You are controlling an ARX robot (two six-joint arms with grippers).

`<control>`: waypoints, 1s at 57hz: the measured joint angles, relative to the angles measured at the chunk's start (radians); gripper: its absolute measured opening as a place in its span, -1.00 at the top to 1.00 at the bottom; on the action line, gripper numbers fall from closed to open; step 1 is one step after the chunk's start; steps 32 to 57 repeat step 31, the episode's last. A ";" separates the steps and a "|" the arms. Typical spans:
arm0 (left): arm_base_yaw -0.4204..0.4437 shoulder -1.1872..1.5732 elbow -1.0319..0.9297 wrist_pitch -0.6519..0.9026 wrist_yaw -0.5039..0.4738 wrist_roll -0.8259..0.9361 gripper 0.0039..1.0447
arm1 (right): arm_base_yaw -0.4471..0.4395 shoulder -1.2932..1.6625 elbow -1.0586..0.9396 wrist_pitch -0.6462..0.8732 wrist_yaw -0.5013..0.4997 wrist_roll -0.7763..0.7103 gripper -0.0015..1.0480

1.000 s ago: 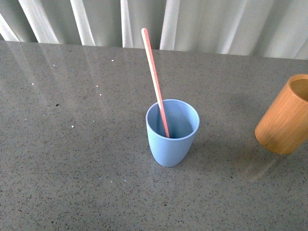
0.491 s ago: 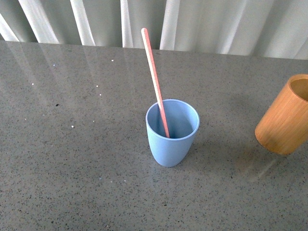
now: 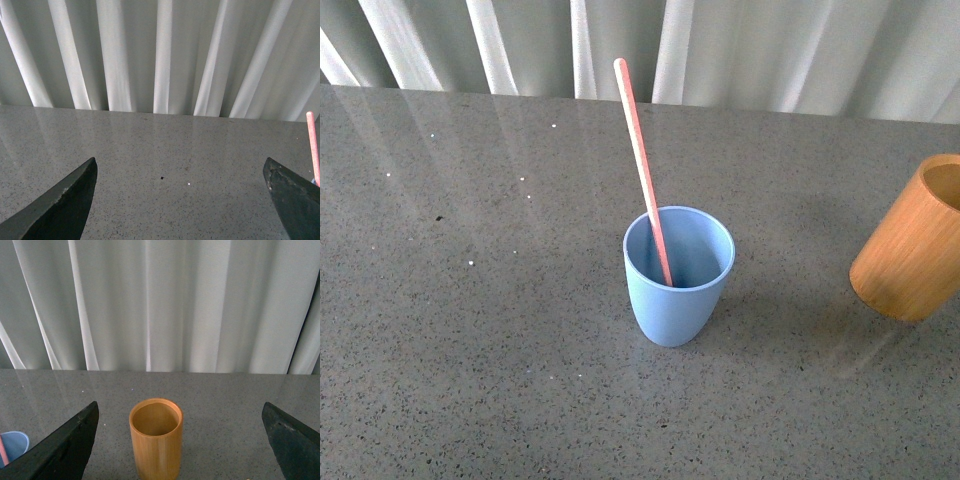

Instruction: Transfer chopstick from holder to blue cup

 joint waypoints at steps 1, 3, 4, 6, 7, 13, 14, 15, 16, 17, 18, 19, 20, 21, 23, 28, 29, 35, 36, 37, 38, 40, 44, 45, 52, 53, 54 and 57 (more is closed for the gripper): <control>0.000 0.000 0.000 0.000 0.000 0.000 -0.87 | 0.000 0.000 0.000 0.000 0.000 0.000 -0.81; 0.000 0.000 0.000 0.000 0.000 0.000 -0.87 | 0.000 0.000 0.000 0.000 0.000 0.000 -0.81; 0.000 0.000 0.000 0.000 0.000 0.000 -0.87 | 0.000 0.000 0.000 0.000 0.000 0.000 -0.81; 0.000 0.000 0.000 0.000 0.000 0.000 -0.87 | 0.000 0.000 0.000 0.000 0.000 0.000 -0.81; 0.000 0.000 0.000 0.000 0.000 0.000 -0.87 | 0.000 0.000 0.000 0.000 0.000 0.000 -0.81; 0.000 0.000 0.000 0.000 0.000 0.000 -0.87 | 0.000 0.000 0.000 0.000 0.000 0.000 -0.81; 0.000 0.000 0.000 0.000 0.000 0.000 -0.87 | 0.000 0.000 0.000 0.000 0.000 0.000 -0.81; 0.000 0.000 0.000 0.000 0.000 0.000 -0.87 | 0.000 0.000 0.000 0.000 0.000 0.000 -0.81; 0.000 0.000 0.000 0.000 0.000 0.000 -0.87 | 0.000 0.000 0.000 0.000 0.000 0.000 -0.81; 0.000 0.000 0.000 0.000 0.000 0.000 -0.87 | 0.000 0.000 0.000 0.000 0.000 0.000 -0.81; 0.000 0.000 0.000 0.000 0.000 0.000 -0.87 | 0.000 0.000 0.000 0.000 0.000 0.000 -0.81; 0.000 0.000 0.000 0.000 0.000 0.000 -0.87 | 0.000 0.000 0.000 0.000 0.000 0.000 -0.81; 0.000 0.000 0.000 0.000 0.000 0.000 -0.87 | 0.000 0.000 0.000 0.000 0.000 0.000 -0.81; 0.000 0.000 0.000 0.000 0.000 0.000 -0.87 | 0.000 0.000 0.000 0.000 0.000 0.000 -0.81; 0.000 0.000 0.000 0.000 0.000 0.000 -0.87 | 0.000 0.000 0.000 0.000 0.000 0.000 -0.81; 0.000 0.000 0.000 0.000 0.000 0.000 -0.87 | 0.000 0.000 0.000 0.000 0.000 0.000 -0.81; 0.000 0.000 0.000 0.000 0.000 0.000 -0.87 | 0.000 0.000 0.000 0.000 0.000 0.000 -0.81; 0.000 0.000 0.000 0.000 0.000 0.000 -0.87 | 0.000 0.000 0.000 0.000 0.000 0.000 -0.81; 0.000 0.000 0.000 0.000 0.000 0.000 -0.87 | 0.000 0.000 0.000 0.000 0.000 0.000 -0.81; 0.000 0.000 0.000 0.000 0.000 0.000 -0.87 | 0.000 0.000 0.000 0.000 0.000 0.000 -0.81; 0.000 0.000 0.000 0.000 0.000 0.000 -0.87 | 0.000 0.000 0.000 0.000 0.000 0.000 -0.81; 0.000 0.000 0.000 0.000 0.000 0.000 -0.87 | 0.000 0.000 0.000 0.000 0.000 0.000 -0.81; 0.000 0.000 0.000 0.000 0.000 0.000 -0.87 | 0.000 0.000 0.000 0.000 0.000 0.000 -0.81; 0.000 0.000 0.000 0.000 0.000 0.000 -0.87 | 0.000 0.000 0.000 0.000 0.000 0.000 -0.81; 0.000 0.000 0.000 0.000 0.000 0.000 -0.87 | 0.000 0.000 0.000 0.000 0.000 0.000 -0.81; 0.000 0.000 0.000 0.000 0.000 0.000 -0.87 | 0.000 0.000 0.000 0.000 0.000 0.000 -0.81; 0.000 0.000 0.000 0.000 0.000 0.000 -0.87 | 0.000 0.000 0.000 0.000 0.000 0.000 -0.81; 0.000 0.000 0.000 0.000 0.000 0.000 -0.87 | 0.000 0.000 0.000 0.000 0.000 0.000 -0.81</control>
